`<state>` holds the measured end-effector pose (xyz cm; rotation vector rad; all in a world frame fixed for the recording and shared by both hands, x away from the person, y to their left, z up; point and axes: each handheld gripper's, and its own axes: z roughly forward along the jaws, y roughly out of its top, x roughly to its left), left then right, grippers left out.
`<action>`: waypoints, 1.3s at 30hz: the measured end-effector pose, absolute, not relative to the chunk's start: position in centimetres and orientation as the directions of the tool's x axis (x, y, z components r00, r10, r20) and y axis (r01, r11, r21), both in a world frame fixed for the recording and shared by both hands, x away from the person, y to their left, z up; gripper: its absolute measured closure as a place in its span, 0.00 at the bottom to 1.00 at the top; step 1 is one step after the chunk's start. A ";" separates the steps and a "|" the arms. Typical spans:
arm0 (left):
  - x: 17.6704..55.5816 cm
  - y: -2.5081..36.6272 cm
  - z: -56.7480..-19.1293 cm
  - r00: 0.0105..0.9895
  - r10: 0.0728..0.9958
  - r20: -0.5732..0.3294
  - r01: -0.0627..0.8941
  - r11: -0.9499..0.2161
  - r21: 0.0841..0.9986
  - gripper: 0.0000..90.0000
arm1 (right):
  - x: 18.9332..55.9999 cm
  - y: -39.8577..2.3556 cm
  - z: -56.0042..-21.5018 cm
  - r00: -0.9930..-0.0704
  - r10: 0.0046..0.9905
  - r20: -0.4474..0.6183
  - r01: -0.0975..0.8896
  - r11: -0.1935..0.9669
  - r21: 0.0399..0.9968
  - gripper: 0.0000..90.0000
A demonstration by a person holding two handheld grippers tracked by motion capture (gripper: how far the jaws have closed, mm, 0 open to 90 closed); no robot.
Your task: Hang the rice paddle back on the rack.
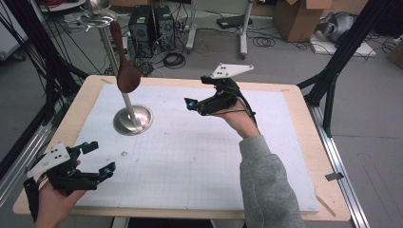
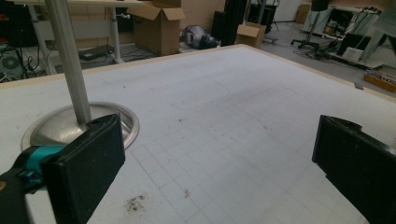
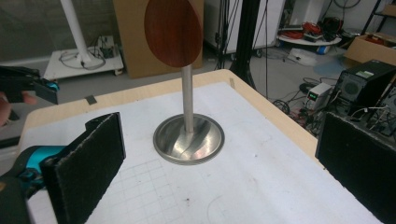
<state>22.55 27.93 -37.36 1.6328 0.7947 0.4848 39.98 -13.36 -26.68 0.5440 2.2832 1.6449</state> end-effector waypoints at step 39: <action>25.0 26.3 -38.0 0.699 0.703 -0.131 0.261 -0.081 0.962 0.03 | 36.0 -21.0 -32.0 -0.857 0.514 0.047 0.197 0.242 0.950 0.00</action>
